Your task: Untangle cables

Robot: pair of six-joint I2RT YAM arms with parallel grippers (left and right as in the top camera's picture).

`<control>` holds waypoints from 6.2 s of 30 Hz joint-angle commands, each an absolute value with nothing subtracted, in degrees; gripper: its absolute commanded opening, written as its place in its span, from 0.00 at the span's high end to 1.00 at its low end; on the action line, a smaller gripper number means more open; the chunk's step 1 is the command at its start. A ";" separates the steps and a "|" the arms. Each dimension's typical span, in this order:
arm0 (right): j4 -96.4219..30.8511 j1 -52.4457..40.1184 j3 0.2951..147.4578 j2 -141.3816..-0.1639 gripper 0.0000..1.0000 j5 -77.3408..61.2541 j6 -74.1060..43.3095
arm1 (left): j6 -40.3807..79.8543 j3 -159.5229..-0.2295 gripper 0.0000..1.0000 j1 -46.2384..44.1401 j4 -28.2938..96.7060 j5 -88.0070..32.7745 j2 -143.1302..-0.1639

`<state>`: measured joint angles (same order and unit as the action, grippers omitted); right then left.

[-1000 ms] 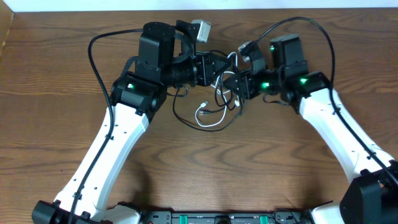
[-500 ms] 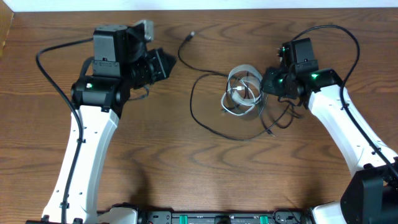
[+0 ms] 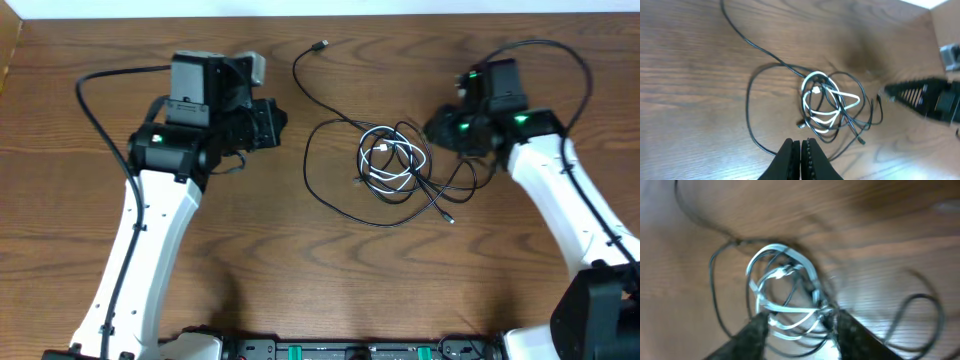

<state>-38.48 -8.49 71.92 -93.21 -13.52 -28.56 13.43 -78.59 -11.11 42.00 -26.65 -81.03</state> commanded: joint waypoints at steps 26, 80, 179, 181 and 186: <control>-41.58 -2.72 71.88 -93.36 0.47 -11.90 -26.06 | 13.17 -77.67 0.72 -22.33 36.38 -26.28 -89.80; -42.02 -2.72 71.77 -93.36 0.46 -11.88 -24.53 | 24.73 -77.67 0.59 -32.77 28.32 -19.92 -98.89; -43.13 -2.72 71.44 -93.38 0.41 -9.96 -23.05 | 35.51 -77.34 0.36 -41.17 5.52 -2.31 -115.72; -43.16 -2.72 71.42 -93.38 0.41 -9.96 -23.03 | 25.67 -77.34 0.36 -41.17 6.44 -3.99 -115.57; -43.11 -2.72 71.44 -93.38 0.41 -9.34 -23.05 | 9.69 -77.36 0.36 -40.56 7.01 -15.33 -111.50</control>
<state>-42.92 -2.96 71.88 -93.25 -10.37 -23.79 22.48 -78.08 -41.15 6.70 -7.94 -115.37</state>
